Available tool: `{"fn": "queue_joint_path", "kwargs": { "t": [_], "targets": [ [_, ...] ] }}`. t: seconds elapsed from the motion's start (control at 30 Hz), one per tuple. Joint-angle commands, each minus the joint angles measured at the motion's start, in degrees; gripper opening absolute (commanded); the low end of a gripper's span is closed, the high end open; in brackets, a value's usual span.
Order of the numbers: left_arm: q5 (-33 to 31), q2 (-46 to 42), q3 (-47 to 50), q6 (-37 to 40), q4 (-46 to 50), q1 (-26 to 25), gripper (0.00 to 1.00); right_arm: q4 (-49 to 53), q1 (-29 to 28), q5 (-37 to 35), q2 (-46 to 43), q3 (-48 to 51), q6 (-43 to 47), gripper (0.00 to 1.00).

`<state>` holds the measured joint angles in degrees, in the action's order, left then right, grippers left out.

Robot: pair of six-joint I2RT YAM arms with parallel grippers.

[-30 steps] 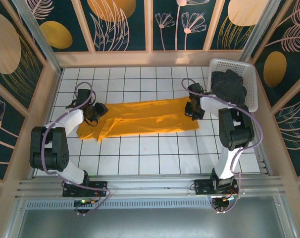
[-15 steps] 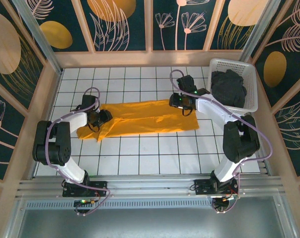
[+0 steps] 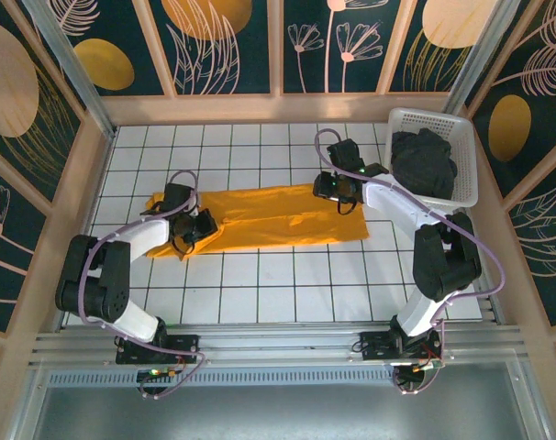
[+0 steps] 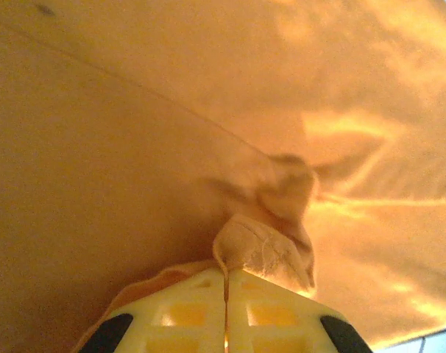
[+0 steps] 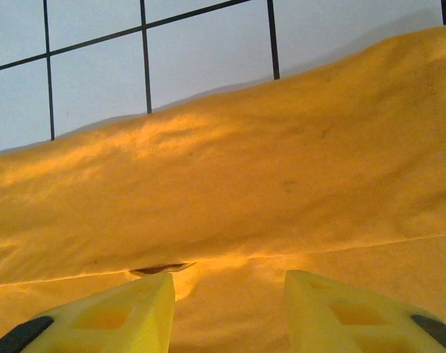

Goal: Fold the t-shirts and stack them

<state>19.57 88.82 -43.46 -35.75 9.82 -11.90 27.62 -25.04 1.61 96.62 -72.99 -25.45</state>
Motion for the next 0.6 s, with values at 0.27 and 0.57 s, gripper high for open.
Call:
{"fn": "queue_joint_path", "kwargs": {
  "t": [0.27,0.57],
  "targets": [
    [3.3,-3.6,3.6,-2.2,3.0,-5.7,0.2,-0.9,-0.5,2.3,-1.9,2.4,-1.3,0.44],
    [-6.3,-8.8,-2.1,0.1,12.4,-4.8,0.39,-4.4,-0.6,5.7,-3.8,4.4,-0.7,0.45]
  ]
}}
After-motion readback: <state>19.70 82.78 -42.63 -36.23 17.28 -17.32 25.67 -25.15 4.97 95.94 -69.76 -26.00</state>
